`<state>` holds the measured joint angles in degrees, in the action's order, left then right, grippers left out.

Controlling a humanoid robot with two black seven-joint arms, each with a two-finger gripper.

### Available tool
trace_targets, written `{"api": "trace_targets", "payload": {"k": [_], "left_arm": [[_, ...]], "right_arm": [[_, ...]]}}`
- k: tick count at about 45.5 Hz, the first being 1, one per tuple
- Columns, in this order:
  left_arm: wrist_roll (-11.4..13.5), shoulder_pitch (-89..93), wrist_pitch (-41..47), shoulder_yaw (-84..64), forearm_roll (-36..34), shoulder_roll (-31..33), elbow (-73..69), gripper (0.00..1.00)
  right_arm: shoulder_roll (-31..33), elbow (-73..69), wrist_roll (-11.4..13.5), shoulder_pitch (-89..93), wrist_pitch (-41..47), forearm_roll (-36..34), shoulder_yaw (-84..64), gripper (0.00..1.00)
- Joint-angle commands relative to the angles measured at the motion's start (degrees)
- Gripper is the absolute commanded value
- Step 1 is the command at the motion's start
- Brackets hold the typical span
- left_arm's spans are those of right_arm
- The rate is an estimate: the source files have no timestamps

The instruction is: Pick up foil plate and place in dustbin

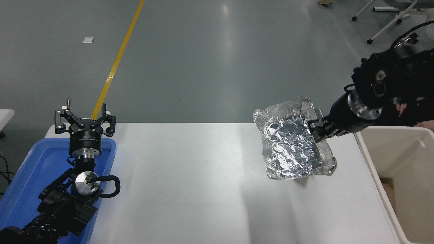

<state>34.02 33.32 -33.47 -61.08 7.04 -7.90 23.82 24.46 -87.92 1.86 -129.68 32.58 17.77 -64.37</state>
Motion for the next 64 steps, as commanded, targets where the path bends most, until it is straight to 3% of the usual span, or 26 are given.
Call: {"api": "trace_targets", "payload": {"k": [1, 24, 33, 49, 64], "left_arm": [[-0.01, -0.01, -0.01, 0.0, -0.01, -0.01, 0.0, 0.99], [-0.01, -0.01, -0.1, 0.0, -0.01, -0.01, 0.0, 0.99], [-0.01, -0.01, -0.01, 0.0, -0.01, -0.01, 0.0, 0.99], [-0.01, -0.01, -0.01, 0.0, 0.08, -0.01, 0.0, 0.99], [-0.01, 0.08, -0.01, 0.0, 0.08, -0.01, -0.09, 0.99]], "right_arm": [[1.21, -3.4, -0.01, -9.27, 3.81, -0.98, -3.66, 0.0], [0.94, -2.52, -0.1, -11.73, 3.72, 0.24, -9.81, 0.0], [2.87, 0.73, -0.19, -10.94, 2.32, 7.97, -16.31, 0.0], [12.1, 10.57, -0.37, -0.14, -13.59, 26.69, -27.82, 0.0], [15.01, 31.66, -0.37, 24.02, -26.95, 28.02, -26.6, 0.0]]}}
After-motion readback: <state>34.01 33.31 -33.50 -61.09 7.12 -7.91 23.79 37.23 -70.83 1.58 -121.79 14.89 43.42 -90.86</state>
